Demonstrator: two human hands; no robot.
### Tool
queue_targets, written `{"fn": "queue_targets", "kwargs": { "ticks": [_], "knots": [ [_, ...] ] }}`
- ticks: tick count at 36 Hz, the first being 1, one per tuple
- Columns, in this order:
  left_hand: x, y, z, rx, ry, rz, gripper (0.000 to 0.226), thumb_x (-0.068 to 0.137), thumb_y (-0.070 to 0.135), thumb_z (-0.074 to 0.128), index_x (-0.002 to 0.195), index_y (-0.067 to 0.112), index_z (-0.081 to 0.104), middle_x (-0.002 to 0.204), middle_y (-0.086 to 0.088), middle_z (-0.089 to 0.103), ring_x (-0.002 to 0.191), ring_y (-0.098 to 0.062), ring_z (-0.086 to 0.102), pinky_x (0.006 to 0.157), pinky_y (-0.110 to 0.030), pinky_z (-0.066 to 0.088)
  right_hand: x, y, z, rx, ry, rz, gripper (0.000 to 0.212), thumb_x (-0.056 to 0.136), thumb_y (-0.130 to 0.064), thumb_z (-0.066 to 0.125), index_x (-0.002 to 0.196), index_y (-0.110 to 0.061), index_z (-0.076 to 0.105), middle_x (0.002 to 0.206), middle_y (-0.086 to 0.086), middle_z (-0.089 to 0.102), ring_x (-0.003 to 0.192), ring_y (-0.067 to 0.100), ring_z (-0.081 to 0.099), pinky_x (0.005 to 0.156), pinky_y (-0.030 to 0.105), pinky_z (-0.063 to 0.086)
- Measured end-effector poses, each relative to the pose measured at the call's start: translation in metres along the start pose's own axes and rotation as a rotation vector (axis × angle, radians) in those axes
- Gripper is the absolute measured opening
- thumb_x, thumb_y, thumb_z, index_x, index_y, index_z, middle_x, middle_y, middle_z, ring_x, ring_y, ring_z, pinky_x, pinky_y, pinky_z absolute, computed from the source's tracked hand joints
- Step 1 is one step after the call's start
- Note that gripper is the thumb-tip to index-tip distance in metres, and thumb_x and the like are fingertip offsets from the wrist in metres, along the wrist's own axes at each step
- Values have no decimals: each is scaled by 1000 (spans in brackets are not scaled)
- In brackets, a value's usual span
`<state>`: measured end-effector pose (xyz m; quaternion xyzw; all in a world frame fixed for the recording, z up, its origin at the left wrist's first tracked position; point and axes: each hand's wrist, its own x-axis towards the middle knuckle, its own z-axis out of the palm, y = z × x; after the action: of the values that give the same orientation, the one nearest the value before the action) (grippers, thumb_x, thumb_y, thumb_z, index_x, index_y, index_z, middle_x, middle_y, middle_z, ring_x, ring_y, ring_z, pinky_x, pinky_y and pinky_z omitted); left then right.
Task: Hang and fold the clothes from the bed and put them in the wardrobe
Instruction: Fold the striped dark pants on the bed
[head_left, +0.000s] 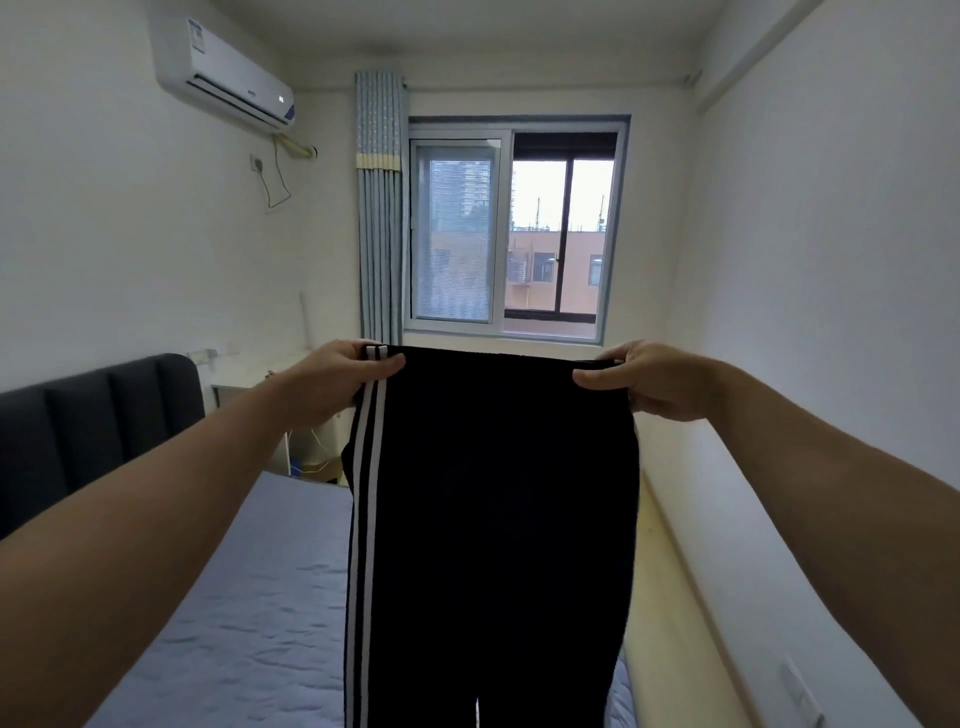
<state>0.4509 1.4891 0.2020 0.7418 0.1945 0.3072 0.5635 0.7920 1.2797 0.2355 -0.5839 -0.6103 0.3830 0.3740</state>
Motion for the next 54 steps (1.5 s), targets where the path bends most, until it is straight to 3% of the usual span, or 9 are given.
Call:
{"fn": "queue_targets", "kwargs": {
  "ticks": [8,21,29,33,39,44,47,51,54],
  "knots": [
    [12,-5,24,177,149,-104,20,96,25,67,110,12,68,84,-4,71,68,-13,68,56,-25,55,12,0,5,-213,237,86,27,85,-31,77,106,-15,72,96,10,68,84,18,69,70,27,57],
    [19,-5,36,197,123,44,23,95,12,65,95,30,80,100,-3,77,92,-15,72,81,-23,57,9,-3,9,-463,285,108,12,92,-24,71,103,-21,70,106,7,72,88,22,69,82,42,60],
    [23,-1,51,354,223,85,11,91,24,71,93,34,75,92,-1,74,84,-19,70,83,-39,57,14,-32,37,-513,89,165,37,88,1,66,111,-22,49,94,16,54,77,26,47,71,40,39],
    [23,7,61,346,210,80,11,93,22,69,101,27,64,92,-8,69,79,-24,64,78,-43,54,16,-47,61,-465,-65,199,55,87,14,54,107,-37,52,101,18,57,78,28,55,72,41,47],
    [13,25,74,77,-52,-11,34,96,-4,53,82,14,78,87,-13,69,75,-22,66,68,-29,57,26,-60,80,-436,78,246,40,82,8,44,101,-5,77,111,17,68,96,32,68,94,41,57],
    [3,34,85,42,-37,9,34,92,-12,46,86,4,76,103,-26,65,95,-39,59,99,-53,46,31,-59,79,-105,190,267,59,77,25,26,104,5,74,96,20,72,73,26,74,66,34,63],
    [-2,38,90,76,-46,34,17,92,-2,60,103,0,72,105,-25,66,98,-36,62,100,-50,48,30,-61,74,-54,72,249,51,82,31,42,105,0,74,95,18,76,84,27,75,69,32,62],
    [-7,33,95,117,-87,63,53,77,41,77,114,4,69,108,-27,66,96,-31,62,95,-47,48,31,-60,73,-182,61,176,31,87,13,64,113,-2,70,102,19,75,94,29,74,84,36,61],
    [-7,29,98,212,-20,138,48,73,48,83,109,17,71,97,-8,71,88,-19,64,84,-33,51,36,-56,77,-268,233,80,20,88,-8,75,107,-3,72,87,15,77,79,27,76,66,30,62]
  ]
}}
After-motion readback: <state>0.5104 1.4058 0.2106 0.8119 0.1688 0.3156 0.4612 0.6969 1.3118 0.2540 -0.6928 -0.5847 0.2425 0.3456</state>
